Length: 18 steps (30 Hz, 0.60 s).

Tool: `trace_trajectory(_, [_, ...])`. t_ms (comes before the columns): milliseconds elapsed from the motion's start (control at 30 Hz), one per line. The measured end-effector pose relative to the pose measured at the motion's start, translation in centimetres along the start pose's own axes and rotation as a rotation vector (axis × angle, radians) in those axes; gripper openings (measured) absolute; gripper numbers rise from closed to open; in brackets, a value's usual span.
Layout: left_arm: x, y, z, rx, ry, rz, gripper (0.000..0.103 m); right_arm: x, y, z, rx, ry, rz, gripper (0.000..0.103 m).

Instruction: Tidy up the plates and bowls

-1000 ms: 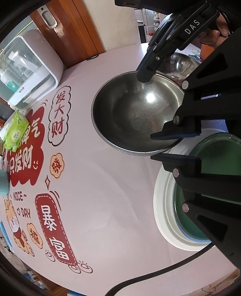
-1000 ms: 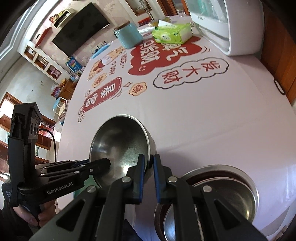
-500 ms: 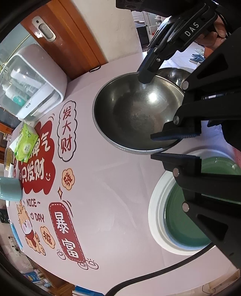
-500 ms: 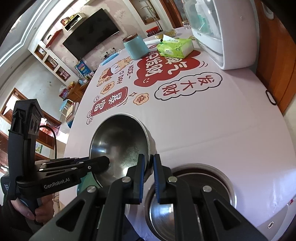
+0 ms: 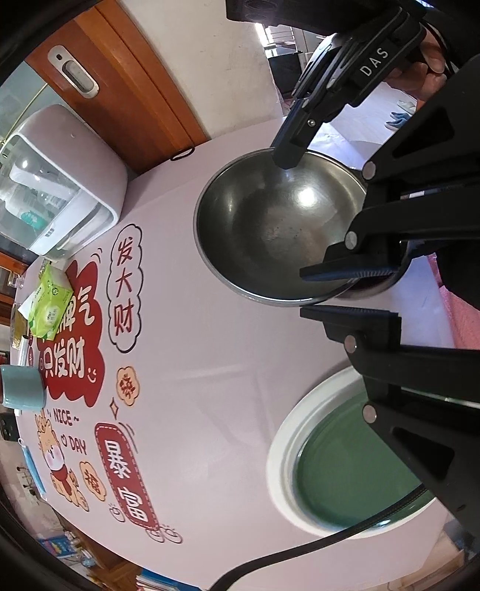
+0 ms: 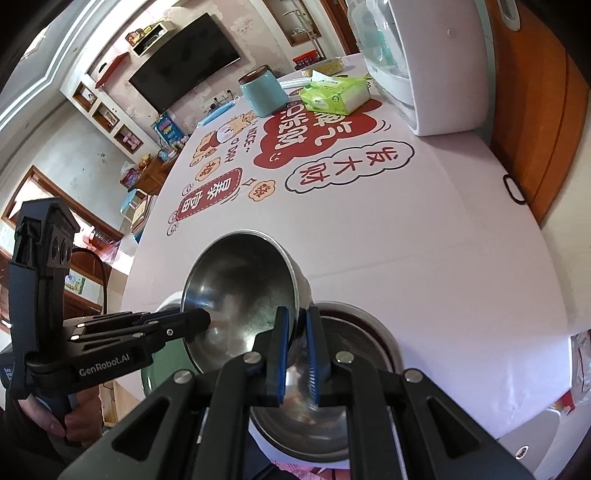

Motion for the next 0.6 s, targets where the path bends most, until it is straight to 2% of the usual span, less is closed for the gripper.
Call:
trace_trajectory(300, [2.2,2.5,0.3,0.018,-0.015,-0.059,0.011,2.0,1.0,-0.9,-0.046,-0.019,-0.055,0.009])
trace_trajectory(600, [3.0,5.3,1.1,-0.007,-0.031,-0.131,0.011,3.2,2.3,-0.8,-0.124,-0.032,-0.114,0.009])
Point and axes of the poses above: each gripper's, at about its wrist camera, not at the fingertips, and z roughly the way its jaws point, x to its right, y to its underside, the point moved 7 cm from there along z, roughly the way its jaws point, and after that the axes turned 7 degrees about x, right-handed, at the moved point
